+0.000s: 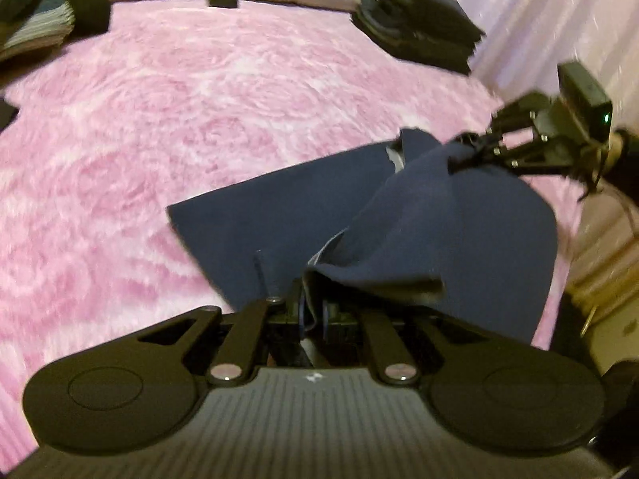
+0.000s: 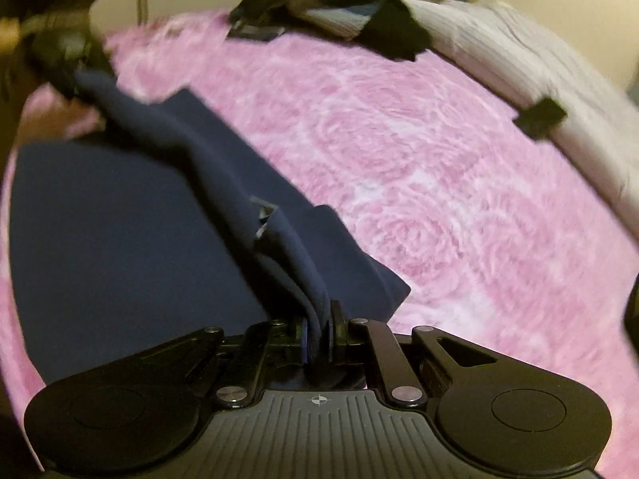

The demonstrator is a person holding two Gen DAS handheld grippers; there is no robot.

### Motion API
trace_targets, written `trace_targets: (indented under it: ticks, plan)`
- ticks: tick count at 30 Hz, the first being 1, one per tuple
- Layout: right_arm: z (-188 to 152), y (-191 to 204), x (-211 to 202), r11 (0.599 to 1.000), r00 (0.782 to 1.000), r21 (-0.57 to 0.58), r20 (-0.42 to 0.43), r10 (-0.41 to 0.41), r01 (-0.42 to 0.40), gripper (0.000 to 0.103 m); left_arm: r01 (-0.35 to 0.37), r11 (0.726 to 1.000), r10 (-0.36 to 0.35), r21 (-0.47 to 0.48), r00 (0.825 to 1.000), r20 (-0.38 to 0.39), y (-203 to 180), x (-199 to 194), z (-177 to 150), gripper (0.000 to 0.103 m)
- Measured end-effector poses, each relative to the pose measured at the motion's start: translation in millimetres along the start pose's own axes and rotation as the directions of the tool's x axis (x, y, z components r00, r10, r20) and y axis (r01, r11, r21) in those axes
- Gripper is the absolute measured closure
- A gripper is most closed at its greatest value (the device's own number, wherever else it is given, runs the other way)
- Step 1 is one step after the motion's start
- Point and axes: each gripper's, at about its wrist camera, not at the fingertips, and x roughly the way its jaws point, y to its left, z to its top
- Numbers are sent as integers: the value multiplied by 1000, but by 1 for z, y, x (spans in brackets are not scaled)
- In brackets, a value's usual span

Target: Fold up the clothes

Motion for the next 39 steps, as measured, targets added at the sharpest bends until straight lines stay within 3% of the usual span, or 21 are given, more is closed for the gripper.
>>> trace_targets:
  ticks: [2, 4, 5, 6, 11, 17, 23, 24, 26, 27, 28, 30, 35, 37, 39]
  plan:
    - [0, -11, -1, 993, 998, 107, 31, 46, -50, 90, 17, 997, -15, -74, 1000, 20, 8, -2, -2, 93]
    - [-4, -21, -10, 972, 994, 221, 86, 61, -79, 69, 6, 995, -1, -104, 999, 41, 10, -4, -2, 93]
    - [-6, -25, -14, 957, 992, 273, 111, 66, -94, 46, -9, 994, 14, -108, 999, 50, 9, -6, -2, 93]
    - [-10, -27, -16, 944, 989, 314, 130, 67, -105, 30, -25, 994, 32, -110, 998, 56, 7, -7, -1, 91]
    - [-29, -37, -27, 848, 973, 501, 224, 63, -170, 30, -54, 992, 62, -118, 996, 63, 5, -6, 3, 90]
    - [-53, -47, -39, 685, 944, 681, 328, 33, -261, 30, -48, 988, 61, -149, 994, 87, 14, -2, 13, 75]
    - [-63, -49, -23, 601, 924, 728, 380, 50, -332, 31, -8, 976, 30, -216, 995, 99, 26, 10, 26, 65]
    - [-62, -49, -20, 601, 925, 728, 378, 51, -330, 49, -8, 975, 29, -222, 995, 93, 28, 14, 27, 66]
    - [-59, -48, -15, 606, 929, 727, 365, 54, -321, 73, -27, 978, 42, -205, 997, 71, 25, 20, 26, 74]
    - [-56, -47, -15, 620, 935, 723, 353, 47, -304, 84, -38, 981, 51, -190, 997, 63, 23, 22, 25, 94]
    - [-55, -45, -16, 635, 939, 717, 342, 39, -288, 89, -46, 983, 58, -178, 996, 63, 20, 22, 24, 101]
    - [-49, -39, -22, 677, 943, 688, 331, 26, -260, 93, -50, 986, 67, -160, 993, 99, 14, 12, 22, 103]
    - [-23, -42, -51, 730, 901, 607, 433, 29, -315, 94, -64, 985, 105, -160, 959, 262, 6, -32, 20, 102]
    - [-19, -50, -33, 732, 910, 612, 413, 27, -300, 93, -81, 981, 123, -175, 963, 239, 15, -24, 21, 102]
    - [-23, -57, -5, 725, 941, 640, 338, 31, -254, 93, -99, 974, 138, -205, 973, 184, 29, -4, 21, 101]
